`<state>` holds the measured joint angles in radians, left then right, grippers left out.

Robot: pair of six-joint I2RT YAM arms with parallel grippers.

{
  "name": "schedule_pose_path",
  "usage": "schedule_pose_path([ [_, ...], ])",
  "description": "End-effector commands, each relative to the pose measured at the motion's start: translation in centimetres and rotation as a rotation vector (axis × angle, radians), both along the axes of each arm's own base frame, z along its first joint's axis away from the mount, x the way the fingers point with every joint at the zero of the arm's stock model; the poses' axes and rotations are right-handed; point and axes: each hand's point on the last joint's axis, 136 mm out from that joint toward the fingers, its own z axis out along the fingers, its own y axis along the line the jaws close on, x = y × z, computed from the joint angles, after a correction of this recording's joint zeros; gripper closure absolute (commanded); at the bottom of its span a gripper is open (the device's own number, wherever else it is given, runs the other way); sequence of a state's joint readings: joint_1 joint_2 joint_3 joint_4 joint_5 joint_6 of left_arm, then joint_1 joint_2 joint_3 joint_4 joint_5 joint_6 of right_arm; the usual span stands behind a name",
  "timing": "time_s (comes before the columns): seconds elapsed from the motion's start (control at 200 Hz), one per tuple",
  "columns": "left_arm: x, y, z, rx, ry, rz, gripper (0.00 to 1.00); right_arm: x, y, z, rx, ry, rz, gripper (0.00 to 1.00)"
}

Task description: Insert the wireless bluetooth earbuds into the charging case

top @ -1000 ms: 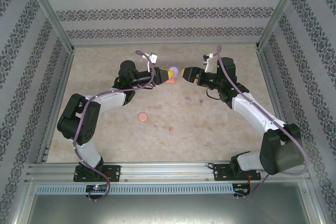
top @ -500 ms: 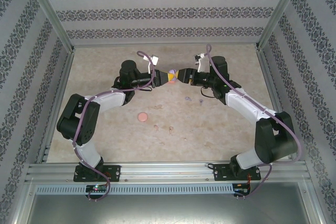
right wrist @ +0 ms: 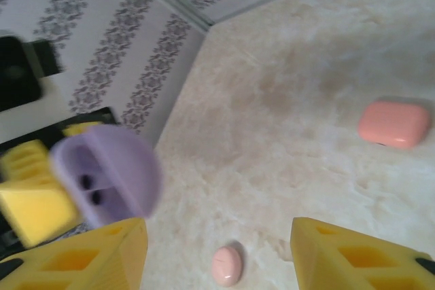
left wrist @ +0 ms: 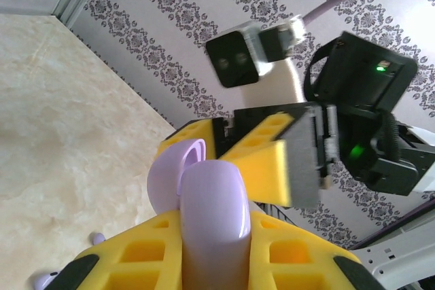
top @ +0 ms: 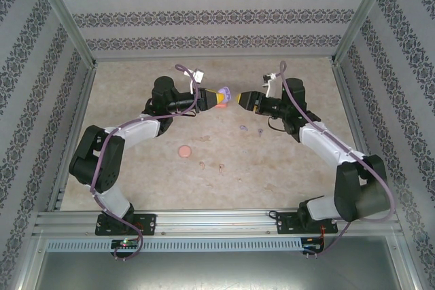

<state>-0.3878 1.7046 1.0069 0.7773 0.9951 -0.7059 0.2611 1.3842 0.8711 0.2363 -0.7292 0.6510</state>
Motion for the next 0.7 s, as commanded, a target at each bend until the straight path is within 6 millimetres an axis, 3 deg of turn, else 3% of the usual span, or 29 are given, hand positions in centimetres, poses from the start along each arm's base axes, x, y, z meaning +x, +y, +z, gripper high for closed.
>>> schedule_pose_path([
  [0.0, -0.4, -0.1, 2.3, -0.030, -0.082, -0.027, 1.00, -1.3, 1.8, 2.6, 0.031, -0.089, 0.090, 0.43],
  [0.225, -0.5, -0.1, 2.5, -0.033, -0.083, -0.028, 1.00, -0.6, 2.9, 2.5, 0.030, -0.086, 0.097, 0.49],
  [0.694, -0.7, -0.1, 2.9, -0.037, -0.087, -0.032, 1.00, 1.2, 3.1, 1.6, 0.020, -0.047, 0.065, 0.60],
])
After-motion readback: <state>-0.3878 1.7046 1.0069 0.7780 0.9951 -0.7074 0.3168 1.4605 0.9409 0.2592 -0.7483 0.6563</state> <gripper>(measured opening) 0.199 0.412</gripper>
